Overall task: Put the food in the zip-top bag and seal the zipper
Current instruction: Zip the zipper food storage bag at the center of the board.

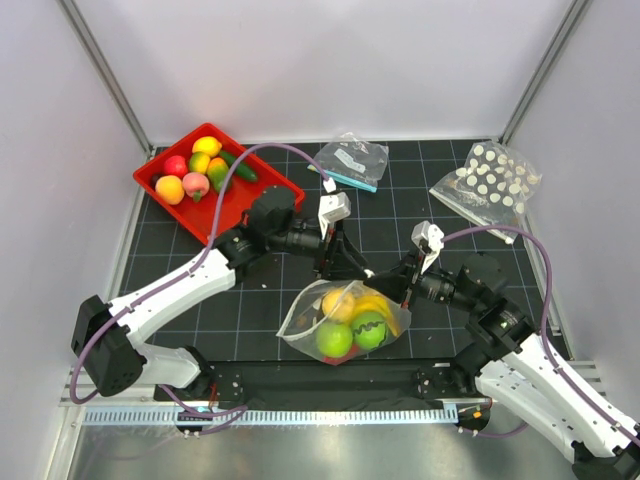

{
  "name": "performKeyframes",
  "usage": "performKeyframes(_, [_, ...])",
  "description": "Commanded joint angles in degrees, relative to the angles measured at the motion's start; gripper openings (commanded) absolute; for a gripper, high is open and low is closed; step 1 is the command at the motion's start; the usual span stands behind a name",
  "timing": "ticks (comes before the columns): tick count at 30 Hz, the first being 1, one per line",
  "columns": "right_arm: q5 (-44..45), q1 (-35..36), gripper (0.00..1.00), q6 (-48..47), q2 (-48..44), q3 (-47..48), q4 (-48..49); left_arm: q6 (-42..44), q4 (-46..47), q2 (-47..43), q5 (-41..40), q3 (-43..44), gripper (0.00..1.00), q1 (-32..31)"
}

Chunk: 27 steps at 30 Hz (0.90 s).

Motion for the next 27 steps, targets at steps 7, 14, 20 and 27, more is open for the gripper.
performKeyframes(7, [0.4,0.3,0.01,0.4,0.8,3.5,2.0,1.1,-1.2,-0.6,-2.4,2.4,0.13,-0.6])
performKeyframes(14, [8.6,0.3,0.01,0.9,-0.9,4.5,-1.2,2.5,-2.8,-0.6,-3.3,2.5,0.0,-0.6])
performKeyframes(20, [24.7,0.3,0.01,3.6,-7.1,6.4,-6.7,3.1,-4.4,0.1,-3.4,3.2,0.0,-0.6])
performKeyframes(27, [43.3,0.3,0.01,4.0,-17.0,8.6,-13.2,2.9,-4.9,1.3,-2.6,3.6,0.0,-0.7])
